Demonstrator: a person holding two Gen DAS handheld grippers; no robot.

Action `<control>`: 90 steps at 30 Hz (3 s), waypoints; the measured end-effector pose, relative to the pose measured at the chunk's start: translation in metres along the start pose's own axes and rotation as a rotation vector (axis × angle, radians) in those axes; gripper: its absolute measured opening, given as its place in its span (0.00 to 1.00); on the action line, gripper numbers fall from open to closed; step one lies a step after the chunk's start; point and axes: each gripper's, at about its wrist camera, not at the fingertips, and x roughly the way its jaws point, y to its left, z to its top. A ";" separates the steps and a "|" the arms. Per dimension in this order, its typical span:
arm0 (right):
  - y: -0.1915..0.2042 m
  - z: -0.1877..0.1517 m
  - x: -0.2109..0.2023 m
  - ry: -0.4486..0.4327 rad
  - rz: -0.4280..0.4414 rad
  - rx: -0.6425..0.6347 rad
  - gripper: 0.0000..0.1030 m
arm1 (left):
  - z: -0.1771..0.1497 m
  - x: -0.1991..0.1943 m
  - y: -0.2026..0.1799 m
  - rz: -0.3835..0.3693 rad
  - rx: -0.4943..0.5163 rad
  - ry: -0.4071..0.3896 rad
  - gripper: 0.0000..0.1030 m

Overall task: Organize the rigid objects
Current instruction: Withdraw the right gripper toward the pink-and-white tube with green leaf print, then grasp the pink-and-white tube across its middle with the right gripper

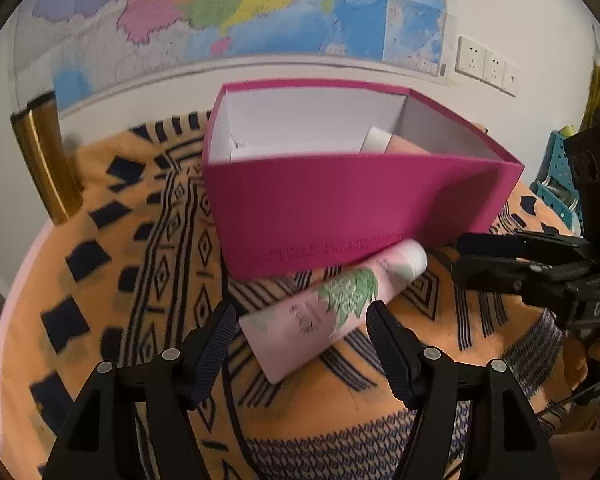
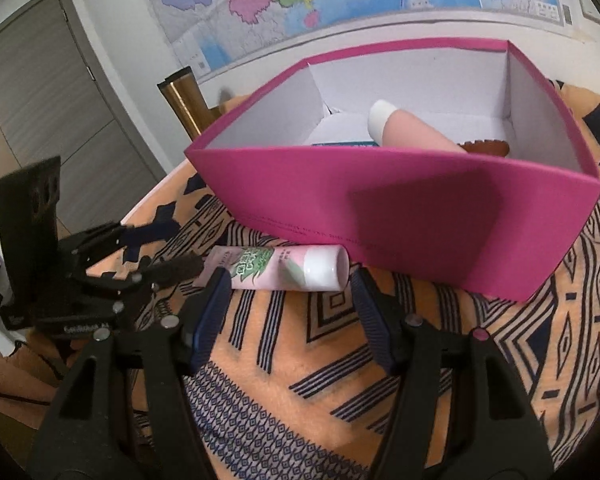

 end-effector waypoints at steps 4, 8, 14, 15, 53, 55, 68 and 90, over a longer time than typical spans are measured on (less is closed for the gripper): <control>-0.002 -0.002 0.008 0.012 -0.007 0.020 0.62 | -0.009 0.003 0.010 -0.028 -0.049 0.035 0.67; -0.004 0.000 0.016 0.018 -0.008 0.030 0.62 | -0.016 0.007 0.017 -0.046 -0.076 0.073 0.65; -0.005 0.002 0.028 0.029 -0.001 0.043 0.62 | -0.018 0.012 0.022 -0.100 -0.110 0.095 0.62; -0.005 0.002 0.029 0.031 -0.001 0.043 0.62 | -0.017 0.012 0.022 -0.110 -0.114 0.096 0.60; -0.019 -0.013 0.021 0.045 0.027 0.115 0.59 | 0.015 0.048 0.015 -0.285 0.096 0.149 0.55; -0.019 -0.011 0.023 0.044 0.030 0.119 0.59 | 0.011 0.045 0.013 -0.307 0.114 0.161 0.55; -0.006 0.000 0.042 0.075 0.043 0.062 0.59 | -0.023 0.016 -0.070 -0.569 0.270 0.214 0.55; -0.033 -0.062 -0.037 0.075 0.017 0.236 0.59 | 0.036 0.036 -0.011 -0.306 0.127 0.080 0.55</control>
